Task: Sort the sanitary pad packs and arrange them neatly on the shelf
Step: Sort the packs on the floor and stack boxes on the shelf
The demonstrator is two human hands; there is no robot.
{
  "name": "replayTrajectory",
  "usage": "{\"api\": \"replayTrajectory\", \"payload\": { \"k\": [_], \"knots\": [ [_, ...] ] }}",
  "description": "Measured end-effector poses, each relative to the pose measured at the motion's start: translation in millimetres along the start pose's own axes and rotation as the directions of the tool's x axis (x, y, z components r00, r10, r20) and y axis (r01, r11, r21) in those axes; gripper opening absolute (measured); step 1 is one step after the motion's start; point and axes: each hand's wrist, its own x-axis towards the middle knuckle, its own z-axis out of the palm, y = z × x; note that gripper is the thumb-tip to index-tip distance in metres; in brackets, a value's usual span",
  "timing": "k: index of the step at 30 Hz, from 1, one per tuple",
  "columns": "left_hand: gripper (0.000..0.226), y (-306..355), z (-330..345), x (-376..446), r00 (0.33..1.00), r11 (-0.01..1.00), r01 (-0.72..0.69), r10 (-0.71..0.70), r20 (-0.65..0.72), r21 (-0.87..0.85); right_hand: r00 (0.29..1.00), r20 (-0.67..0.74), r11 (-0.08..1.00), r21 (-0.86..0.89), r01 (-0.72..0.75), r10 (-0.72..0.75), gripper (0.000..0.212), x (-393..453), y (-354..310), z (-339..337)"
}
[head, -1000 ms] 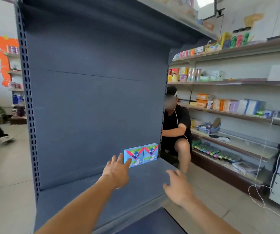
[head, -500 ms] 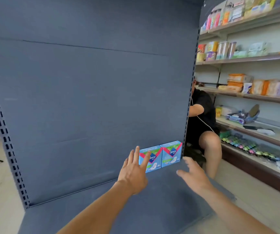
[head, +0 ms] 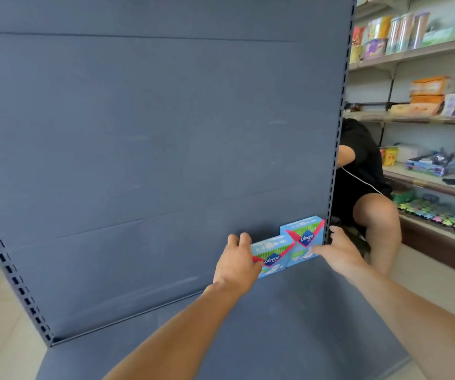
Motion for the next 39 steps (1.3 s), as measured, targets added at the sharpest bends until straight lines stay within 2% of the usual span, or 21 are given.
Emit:
{"api": "replayTrajectory", "payload": {
  "k": [4, 7, 11, 16, 17, 18, 20, 21, 23, 26, 29, 30, 31, 33, 36, 39],
  "knots": [
    [0.037, -2.8, 8.1, 4.2, 0.980, 0.943, 0.187, -0.161, 0.114, -0.275, 0.999, 0.018, 0.987, 0.158, 0.040, -0.043, 0.070, 20.9, 4.3, 16.2],
    [0.033, -9.7, 14.5, 3.6, 0.978, 0.872, 0.210, -0.185, 0.101, -0.443, 0.998, -0.008, 0.964, 0.258, 0.059, -0.059, 0.067, 30.7, 4.3, 29.0],
    [0.028, -22.7, 16.6, 1.3, 0.974, 0.769, 0.213, -0.214, 0.070, -0.602, 0.996, -0.079, 0.967, 0.247, 0.055, -0.037, 0.070, 35.3, 6.5, 39.7],
    [0.027, -33.7, 14.6, -5.2, 0.969, 0.734, 0.220, -0.240, 0.057, -0.643, 0.998, -0.068, 0.969, 0.244, 0.024, -0.007, 0.081, 37.8, 16.0, 42.0],
    [0.027, -35.5, 13.6, -7.0, 0.967, 0.722, 0.227, -0.249, 0.060, -0.653, 0.999, -0.044, 0.978, 0.207, 0.031, -0.022, 0.077, 40.0, 20.3, 41.4],
    [0.026, -36.7, 11.8, -8.4, 0.964, 0.711, 0.234, -0.256, 0.066, -0.662, 0.999, -0.013, 0.980, 0.195, 0.040, -0.038, 0.065, 35.5, 20.4, 38.2],
    [0.024, -38.5, 8.4, -12.1, 0.960, 0.691, 0.253, -0.264, 0.088, -0.677, 0.996, 0.073, 0.957, 0.289, 0.027, -0.050, 0.041, 21.9, 21.9, 27.5],
    [0.022, -38.1, 7.0, -13.6, 0.959, 0.682, 0.260, -0.262, 0.103, -0.684, 0.994, 0.099, 0.935, 0.355, 0.014, -0.052, 0.038, 15.5, 24.8, 20.3],
    [0.022, -36.0, 3.2, -17.6, 0.958, 0.671, 0.271, -0.256, 0.126, -0.690, 0.987, 0.139, 0.876, 0.481, 0.004, -0.081, 0.041, -3.1, 26.0, 1.6],
    [0.025, -30.2, -0.3, -24.1, 0.952, 0.678, 0.291, -0.277, 0.132, -0.675, 0.976, 0.187, 0.814, 0.581, -0.018, -0.112, 0.037, -36.1, 21.6, -22.6],
    [0.026, -17.7, -6.6, -35.4, 0.951, 0.672, 0.289, -0.286, 0.121, -0.682, 0.964, 0.228, 0.776, 0.629, -0.039, -0.137, 0.064, -75.1, 10.8, -39.4],
    [0.026, -11.2, -9.7, -41.5, 0.953, 0.672, 0.281, -0.279, 0.117, -0.685, 0.959, 0.245, 0.770, 0.636, -0.046, -0.145, 0.064, -86.8, 7.8, -42.9],
    [0.025, -4.8, -11.6, -47.5, 0.957, 0.663, 0.269, -0.268, 0.114, -0.699, 0.956, 0.254, 0.757, 0.651, -0.058, -0.146, 0.055, -98.2, 5.2, -43.8],
    [0.024, 10.5, -16.7, -64.2, 0.960, 0.580, 0.260, -0.245, 0.139, -0.772, 0.948, 0.280, 0.739, 0.669, -0.080, -0.151, 0.041, -123.7, 0.3, -43.2],
    [0.030, 38.3, -24.5, -87.5, 0.954, 0.445, 0.295, -0.194, 0.230, -0.845, 0.931, 0.319, 0.740, 0.667, -0.087, -0.177, 0.037, -158.8, -8.0, -33.6],
    [0.036, 66.6, -42.4, -109.0, 0.941, 0.351, 0.336, -0.171, 0.293, -0.874, 0.965, 0.208, 0.739, 0.673, -0.024, -0.158, 0.037, -189.3, -19.2, -31.3]
  ]
}}
